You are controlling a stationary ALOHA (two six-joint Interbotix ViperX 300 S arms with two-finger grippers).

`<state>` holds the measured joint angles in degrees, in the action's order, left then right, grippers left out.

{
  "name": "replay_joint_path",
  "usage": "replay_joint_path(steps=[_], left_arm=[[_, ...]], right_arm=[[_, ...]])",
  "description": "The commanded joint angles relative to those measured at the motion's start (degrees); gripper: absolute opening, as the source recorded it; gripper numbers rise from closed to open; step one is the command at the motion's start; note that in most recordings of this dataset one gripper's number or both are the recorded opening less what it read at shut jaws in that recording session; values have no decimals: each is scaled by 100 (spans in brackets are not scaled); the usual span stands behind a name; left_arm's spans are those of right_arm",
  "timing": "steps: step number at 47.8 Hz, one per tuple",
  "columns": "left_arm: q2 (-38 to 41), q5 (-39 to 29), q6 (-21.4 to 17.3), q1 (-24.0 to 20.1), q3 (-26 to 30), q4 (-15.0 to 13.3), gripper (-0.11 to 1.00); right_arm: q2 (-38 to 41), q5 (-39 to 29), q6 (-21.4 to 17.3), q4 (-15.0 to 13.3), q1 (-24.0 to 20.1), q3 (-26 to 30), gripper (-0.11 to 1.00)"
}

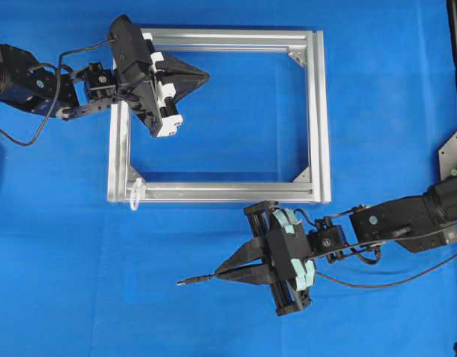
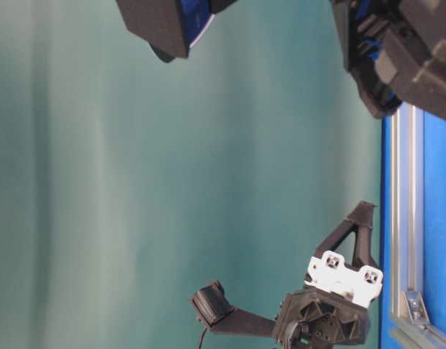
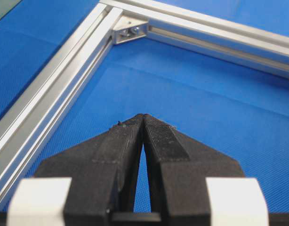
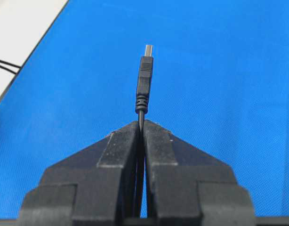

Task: Insert the wire through the string loop located on the left side.
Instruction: 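Lift the USB cable plug-first with the right gripper, then move the right gripper left toward the white zip-tie loop on the frame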

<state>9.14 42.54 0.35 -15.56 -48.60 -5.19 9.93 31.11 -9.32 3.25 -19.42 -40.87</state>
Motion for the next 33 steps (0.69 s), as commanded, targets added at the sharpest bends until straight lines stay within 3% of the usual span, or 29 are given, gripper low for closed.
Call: replay_joint_path(steps=[1,15,33], left_arm=[[-202,26,9,18,35,9,3],[-202,26,9,18,44,9,3],[-193,26,18,18,26,9,3]], right_arm=[[-167,18,9,0,-35,62,0],[-167,18,18,0,35,53,0],[-246,18,220,0,650,-88,0]])
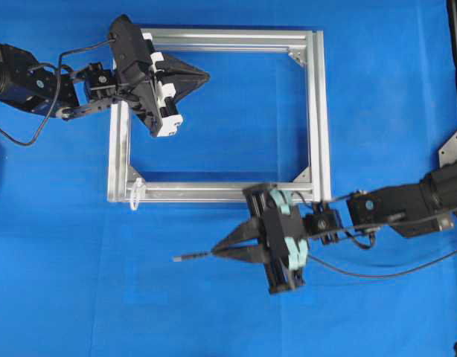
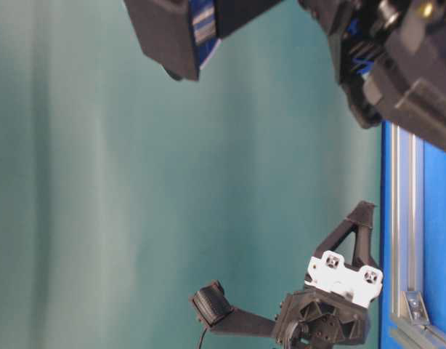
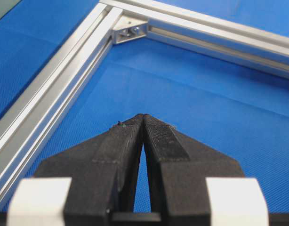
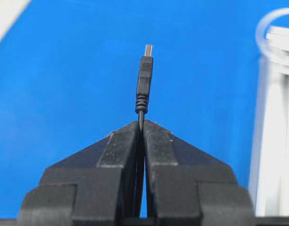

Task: Insert the wire through the string loop located on the left side.
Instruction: 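Move the right gripper left toward the white zip-tie loop on the frame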

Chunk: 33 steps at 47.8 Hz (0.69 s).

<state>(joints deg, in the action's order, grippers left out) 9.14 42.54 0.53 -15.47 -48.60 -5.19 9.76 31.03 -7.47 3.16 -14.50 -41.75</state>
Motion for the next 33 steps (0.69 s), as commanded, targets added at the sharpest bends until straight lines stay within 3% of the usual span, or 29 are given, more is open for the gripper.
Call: replay_joint_path(steps=[1,18,33], left_arm=[[-202,26,0,9,26,9,3],[-202,26,0,9,35,9,3],[-202,18,0,9,44,9,3]], right_arm=[[-229,26,44,0,193,-9,0],[-246,26,53,9,765,-132,0],[-237,-35,62,9,861,-114,0]])
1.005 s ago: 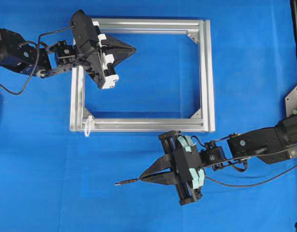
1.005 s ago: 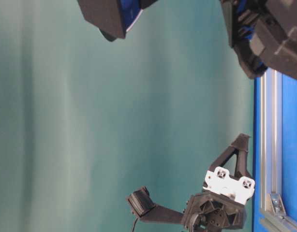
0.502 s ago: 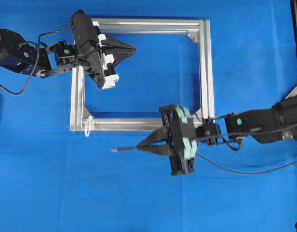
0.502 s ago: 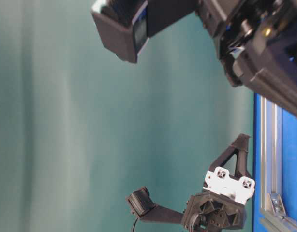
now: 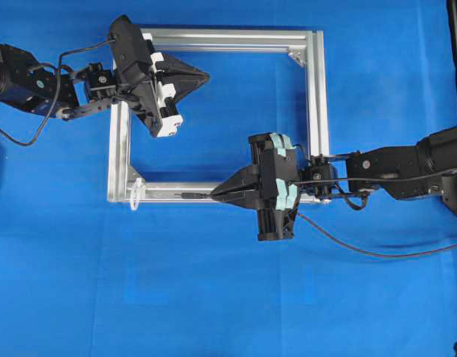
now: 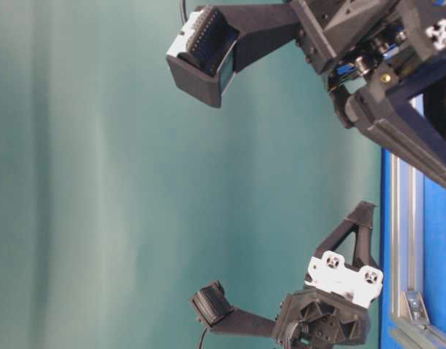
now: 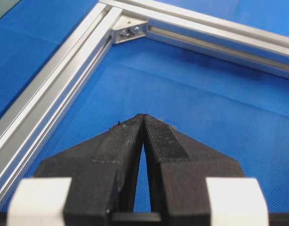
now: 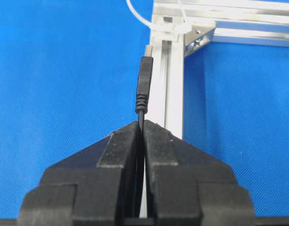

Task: Insert the wire through the string loop located on the left side.
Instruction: 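Move the right gripper left toward the white zip-tie loop on the frame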

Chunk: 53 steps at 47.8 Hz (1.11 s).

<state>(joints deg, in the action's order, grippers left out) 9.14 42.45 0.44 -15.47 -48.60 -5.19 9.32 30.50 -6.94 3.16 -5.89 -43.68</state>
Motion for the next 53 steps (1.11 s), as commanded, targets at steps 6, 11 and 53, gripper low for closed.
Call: replay_joint_path(steps=[6,11,53], left_arm=[[-193,35,9,9,62,18,3],[-193,35,9,9,62,18,3],[-193,35,9,18,44,26,3]], right_arm=[[-114,18,9,0,-9,211,0],[0,-18,9,9,0,396,0],[712,-325,18,0,53,1318,0]])
